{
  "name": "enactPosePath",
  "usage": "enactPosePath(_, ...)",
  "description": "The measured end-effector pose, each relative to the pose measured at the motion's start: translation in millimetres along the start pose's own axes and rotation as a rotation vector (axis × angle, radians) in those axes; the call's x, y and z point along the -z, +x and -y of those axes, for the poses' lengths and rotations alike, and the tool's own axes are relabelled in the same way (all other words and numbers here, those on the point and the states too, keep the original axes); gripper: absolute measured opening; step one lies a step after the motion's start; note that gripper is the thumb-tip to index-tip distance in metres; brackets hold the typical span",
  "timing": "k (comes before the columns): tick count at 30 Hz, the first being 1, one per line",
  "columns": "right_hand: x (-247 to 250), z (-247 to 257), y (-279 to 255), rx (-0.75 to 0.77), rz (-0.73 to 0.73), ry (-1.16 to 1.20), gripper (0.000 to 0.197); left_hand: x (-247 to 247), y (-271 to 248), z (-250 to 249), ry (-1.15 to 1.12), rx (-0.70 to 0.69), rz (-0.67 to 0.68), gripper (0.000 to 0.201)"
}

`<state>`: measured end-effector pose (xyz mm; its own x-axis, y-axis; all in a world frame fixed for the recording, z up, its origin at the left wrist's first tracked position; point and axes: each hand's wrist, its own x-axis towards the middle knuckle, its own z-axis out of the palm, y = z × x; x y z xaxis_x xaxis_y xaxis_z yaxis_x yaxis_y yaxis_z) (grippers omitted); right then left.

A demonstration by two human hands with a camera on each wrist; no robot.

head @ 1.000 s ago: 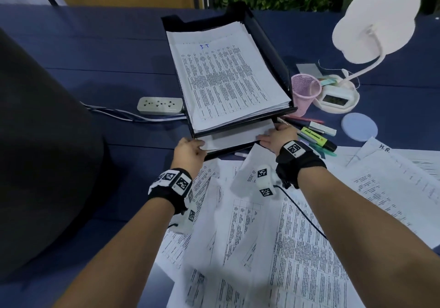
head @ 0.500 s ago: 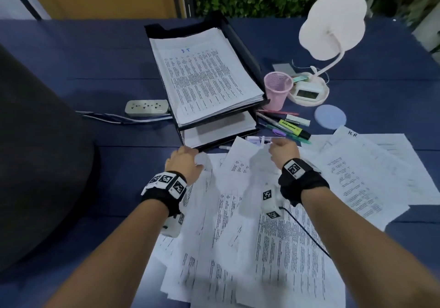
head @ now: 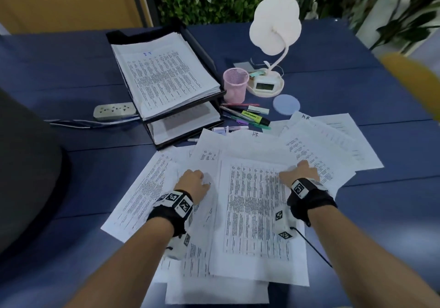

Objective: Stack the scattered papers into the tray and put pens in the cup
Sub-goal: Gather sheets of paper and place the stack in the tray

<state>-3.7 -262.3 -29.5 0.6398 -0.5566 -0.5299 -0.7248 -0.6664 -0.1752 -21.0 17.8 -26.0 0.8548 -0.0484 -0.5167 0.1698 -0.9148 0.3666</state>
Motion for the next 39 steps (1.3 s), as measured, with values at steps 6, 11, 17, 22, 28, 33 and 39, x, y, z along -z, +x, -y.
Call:
enactPosePath(6,-1.1,-14.0,3.0,0.053,0.093,0.101,0.029,-24.3,-6.8,-25.7,-0.218,0.053,-0.011,0.053)
enactPosePath(11,-1.0,-18.3,2.5,0.113,0.143,0.179,0.017,-23.1,-5.2,-31.3,-0.424,0.099,0.033,0.046)
enactPosePath(17,0.6,-24.5,2.9,0.096,0.182,0.335,0.043,-30.6,-15.8,-39.3,-0.565,-0.106,-0.118,0.038)
enactPosePath(22,6.8,-26.9,1.7,0.167,0.073,0.425,0.068,-22.4,-14.7,-28.5,-0.803,-0.096,-0.157,0.039)
enactPosePath(28,3.8,-10.7,-7.2,0.308,0.216,0.649,0.06,-6.7,-15.9,-18.2,-1.195,-0.105,-0.203,0.035)
enactPosePath(33,-10.6,4.3,-16.5,0.259,0.407,0.736,0.037,-9.3,-12.6,-13.5,-1.252,0.09,-0.052,0.061)
enactPosePath(39,-21.1,6.8,-19.9,0.319,0.392,0.57,0.03,-15.5,-13.0,-9.1,-0.858,0.095,-0.109,0.048)
